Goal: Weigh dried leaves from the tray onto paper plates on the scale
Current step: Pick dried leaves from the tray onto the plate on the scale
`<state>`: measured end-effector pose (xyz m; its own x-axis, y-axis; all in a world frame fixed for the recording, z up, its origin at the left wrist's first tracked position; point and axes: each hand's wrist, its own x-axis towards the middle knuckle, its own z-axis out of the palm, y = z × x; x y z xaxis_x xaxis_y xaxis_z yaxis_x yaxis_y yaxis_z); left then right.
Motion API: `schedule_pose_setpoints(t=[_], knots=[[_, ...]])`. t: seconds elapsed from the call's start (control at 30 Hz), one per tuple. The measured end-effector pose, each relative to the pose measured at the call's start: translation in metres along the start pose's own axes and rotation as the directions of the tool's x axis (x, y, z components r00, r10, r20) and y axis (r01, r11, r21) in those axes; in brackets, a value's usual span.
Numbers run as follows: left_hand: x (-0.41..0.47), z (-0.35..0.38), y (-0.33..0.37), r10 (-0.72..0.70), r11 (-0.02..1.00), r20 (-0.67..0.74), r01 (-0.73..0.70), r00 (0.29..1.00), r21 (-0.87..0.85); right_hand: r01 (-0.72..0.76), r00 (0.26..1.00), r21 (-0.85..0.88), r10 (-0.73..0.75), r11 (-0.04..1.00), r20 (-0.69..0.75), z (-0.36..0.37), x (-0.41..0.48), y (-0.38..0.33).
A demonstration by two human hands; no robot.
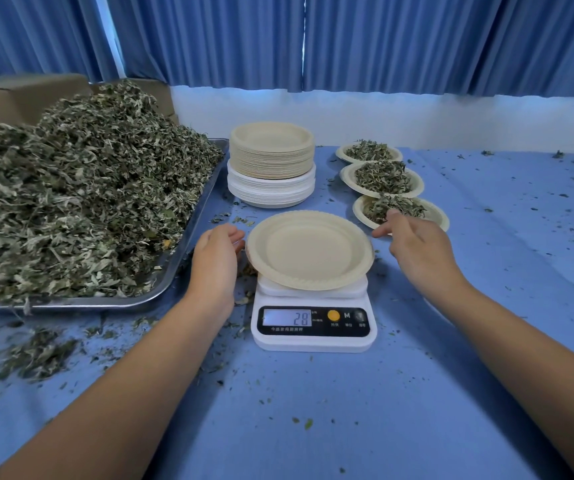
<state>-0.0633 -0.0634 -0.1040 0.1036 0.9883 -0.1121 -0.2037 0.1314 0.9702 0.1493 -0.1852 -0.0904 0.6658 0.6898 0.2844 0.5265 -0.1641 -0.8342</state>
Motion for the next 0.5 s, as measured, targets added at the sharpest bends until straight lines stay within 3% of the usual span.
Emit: schedule_pose_setpoints(t=[0.5], knots=[[-0.0043,0.0013,0.0032,-0.031,0.996,-0.013,0.03,0.999,-0.087,0.07,0.997,0.014,-0.07,0.997,-0.033,0.0008,-0.0025,0.0002]])
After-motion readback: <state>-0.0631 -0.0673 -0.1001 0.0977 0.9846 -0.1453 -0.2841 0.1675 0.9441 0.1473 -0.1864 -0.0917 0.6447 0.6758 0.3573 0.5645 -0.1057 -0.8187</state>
